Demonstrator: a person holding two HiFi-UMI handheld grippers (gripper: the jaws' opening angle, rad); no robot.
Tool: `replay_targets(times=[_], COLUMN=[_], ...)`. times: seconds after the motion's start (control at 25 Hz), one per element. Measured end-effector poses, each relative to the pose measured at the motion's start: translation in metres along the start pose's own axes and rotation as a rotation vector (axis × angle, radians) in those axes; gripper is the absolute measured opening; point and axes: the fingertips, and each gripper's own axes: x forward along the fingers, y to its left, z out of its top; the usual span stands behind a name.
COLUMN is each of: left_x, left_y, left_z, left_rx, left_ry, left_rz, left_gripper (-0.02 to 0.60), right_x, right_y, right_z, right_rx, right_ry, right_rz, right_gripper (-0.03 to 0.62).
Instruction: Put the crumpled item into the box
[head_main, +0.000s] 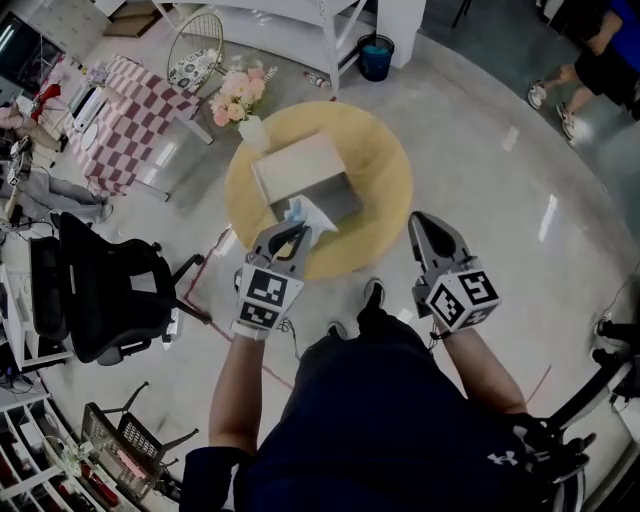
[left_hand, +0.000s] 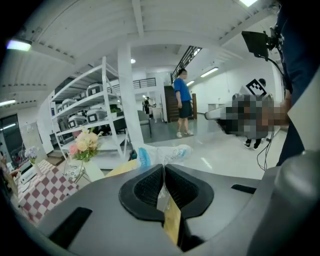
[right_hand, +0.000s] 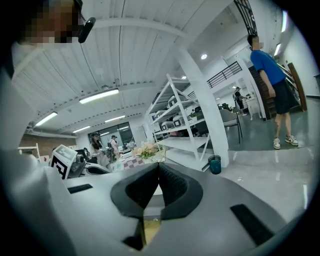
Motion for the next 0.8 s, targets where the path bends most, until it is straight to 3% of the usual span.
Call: replay_targets(times=[0.36, 0.8], left_x=[0.053, 0.115], left_y=[0.01, 0.026], left_z=[-0.018, -0.048], left_rx=[0.019, 0.056], left_ry=[0.132, 0.247], left_rz=[-0.041, -0.172], left_gripper=[0.029, 0.029], right_x=[0.033, 0.053], right_y=[-0.021, -0.046], right_z=[-0.006, -0.016], right_rx=[0.009, 0.05], right_ry=[0.052, 0.082], right_rz=[0.063, -0.034], right_gripper=[0.003, 0.003])
